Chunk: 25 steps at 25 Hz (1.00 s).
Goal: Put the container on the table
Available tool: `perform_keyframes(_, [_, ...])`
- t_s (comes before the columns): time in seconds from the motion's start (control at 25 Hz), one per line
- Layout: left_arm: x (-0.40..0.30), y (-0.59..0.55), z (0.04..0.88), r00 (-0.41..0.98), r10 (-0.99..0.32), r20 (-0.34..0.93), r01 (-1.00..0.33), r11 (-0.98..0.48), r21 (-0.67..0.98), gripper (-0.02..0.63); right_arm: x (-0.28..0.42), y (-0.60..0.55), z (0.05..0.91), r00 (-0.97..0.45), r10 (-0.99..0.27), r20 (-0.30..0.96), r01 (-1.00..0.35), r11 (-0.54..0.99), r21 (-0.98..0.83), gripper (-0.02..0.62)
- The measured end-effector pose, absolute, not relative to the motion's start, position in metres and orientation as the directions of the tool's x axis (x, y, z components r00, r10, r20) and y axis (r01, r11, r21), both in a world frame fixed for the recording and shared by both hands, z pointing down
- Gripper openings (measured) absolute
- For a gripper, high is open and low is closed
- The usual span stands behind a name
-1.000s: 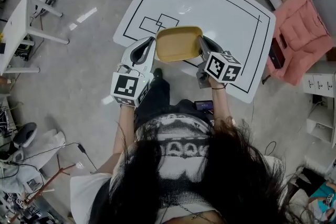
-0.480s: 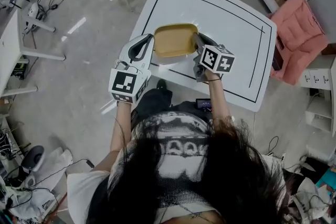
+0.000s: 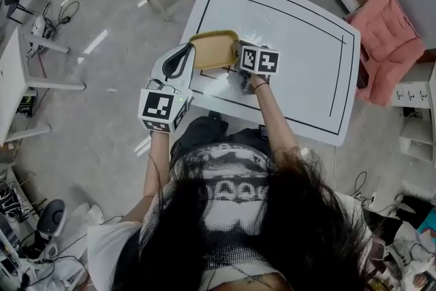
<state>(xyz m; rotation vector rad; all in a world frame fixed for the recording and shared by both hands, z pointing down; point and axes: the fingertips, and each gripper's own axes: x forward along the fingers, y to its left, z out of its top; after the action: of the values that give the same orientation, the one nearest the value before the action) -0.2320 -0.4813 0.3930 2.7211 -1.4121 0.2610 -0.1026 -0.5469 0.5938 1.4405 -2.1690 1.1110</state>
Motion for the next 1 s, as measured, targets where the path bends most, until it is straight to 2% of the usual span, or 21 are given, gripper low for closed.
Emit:
perform_keyframes(0.32, [-0.238,-0.494,0.399,0.576,-0.796,0.189,-0.808,-0.589,-0.018,0.0,-0.107,-0.558,0.633,-0.382,-0.607,0.697,-0.907,0.101,-0.409,0.017])
perform_keyframes(0.6, [-0.244,-0.498,0.402,0.583,-0.789,0.194,-0.803,-0.596,-0.013,0.0,-0.102,-0.561,0.638,-0.364,-0.627,0.688,-0.904,0.058,-0.425,0.034])
perform_keyframes(0.68, [-0.245,-0.498,0.404,0.587,-0.786,0.195,-0.8,-0.6,-0.009,0.0,-0.104,-0.56,0.636,-0.376,-0.631,0.678,-0.9,0.074,-0.43,0.134])
perform_keyframes(0.72, [-0.245,-0.498,0.405,0.59,-0.783,0.195,-0.798,-0.603,-0.008,0.0,-0.104,-0.56,0.633,-0.38,-0.636,0.672,-0.9,0.086,-0.427,0.147])
perform_keyframes(1.0, [-0.238,-0.498,0.41,0.616,-0.761,0.202,-0.779,-0.627,0.013,0.0,-0.09,-0.554,0.587,-0.395,-0.712,0.58,-0.9,0.173,-0.4,0.146])
